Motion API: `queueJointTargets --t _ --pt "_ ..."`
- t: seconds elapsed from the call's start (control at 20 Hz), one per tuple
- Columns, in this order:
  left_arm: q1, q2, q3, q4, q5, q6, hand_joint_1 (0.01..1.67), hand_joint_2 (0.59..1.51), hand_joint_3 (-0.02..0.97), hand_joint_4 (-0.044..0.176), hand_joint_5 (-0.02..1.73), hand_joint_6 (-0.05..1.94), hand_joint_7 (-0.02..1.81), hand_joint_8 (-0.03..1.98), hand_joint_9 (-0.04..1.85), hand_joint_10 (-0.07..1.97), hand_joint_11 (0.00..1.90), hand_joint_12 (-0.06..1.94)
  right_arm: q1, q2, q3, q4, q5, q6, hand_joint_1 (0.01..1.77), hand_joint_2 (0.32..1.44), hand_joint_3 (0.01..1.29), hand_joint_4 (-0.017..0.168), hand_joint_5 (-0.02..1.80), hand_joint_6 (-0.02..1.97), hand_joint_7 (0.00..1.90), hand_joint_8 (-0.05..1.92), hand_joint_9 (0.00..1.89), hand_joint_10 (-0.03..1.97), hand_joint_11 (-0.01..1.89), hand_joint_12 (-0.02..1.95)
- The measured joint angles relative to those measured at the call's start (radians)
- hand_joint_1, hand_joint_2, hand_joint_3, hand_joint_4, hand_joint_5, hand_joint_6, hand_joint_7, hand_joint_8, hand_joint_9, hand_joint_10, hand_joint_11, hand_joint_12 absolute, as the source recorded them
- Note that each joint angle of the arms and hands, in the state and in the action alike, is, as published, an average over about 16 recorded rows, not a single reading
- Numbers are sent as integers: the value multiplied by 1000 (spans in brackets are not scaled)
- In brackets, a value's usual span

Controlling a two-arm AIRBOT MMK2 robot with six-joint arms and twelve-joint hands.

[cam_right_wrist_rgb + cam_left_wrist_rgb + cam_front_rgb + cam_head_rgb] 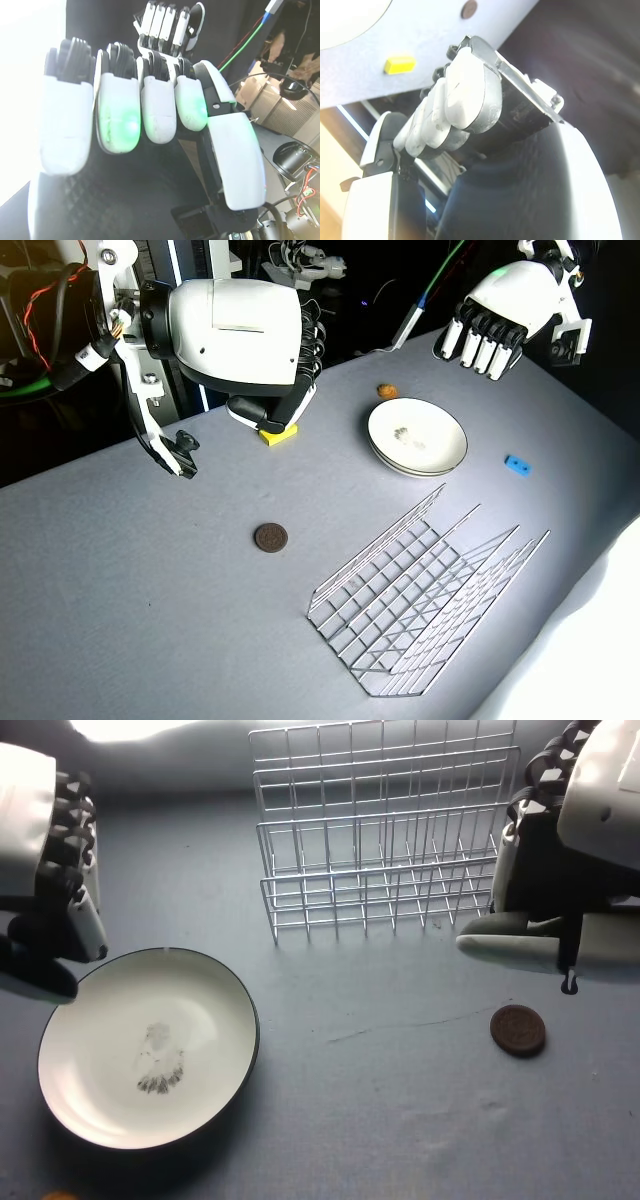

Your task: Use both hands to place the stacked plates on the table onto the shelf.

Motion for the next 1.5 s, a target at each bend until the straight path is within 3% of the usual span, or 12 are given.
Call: queueJointTargets --t 0.2,0.4,0.55,0.7,1.1,1.5 --pt "-3 -2 2 9 -6 2 189 1151 55 24 402 560 477 578 518 591 539 606 0 0 0 0 2 -6 173 1050 42 14 612 656 696 629 718 650 754 615" --pt "-8 -3 5 23 -13 8 146 1146 49 17 300 412 359 425 387 439 404 445 -5 0 0 0 18 -29 141 1021 35 12 459 491 521 469 536 483 562 454" --pt "-11 -5 10 47 -21 17 44 1128 44 -6 95 120 121 124 141 133 157 137 -11 -1 0 -1 38 -55 73 960 28 5 203 191 245 172 253 180 269 154" --pt "-15 -7 13 76 -32 26 19 1129 27 -1 12 -6 15 -6 18 0 24 -9 -18 -1 0 -2 59 -81 72 943 17 8 39 24 51 11 50 13 58 0" --pt "12 -39 74 157 -62 65 19 1112 16 1 19 -12 21 -13 18 5 14 -15 -34 -6 1 -3 92 -155 316 869 18 5 21 19 22 12 19 7 19 -8" --pt "134 -96 193 172 -98 151 20 1103 12 5 22 -13 19 -14 15 4 14 -14 -37 -21 1 -2 53 -212 813 865 18 0 16 20 22 12 16 6 21 -8"
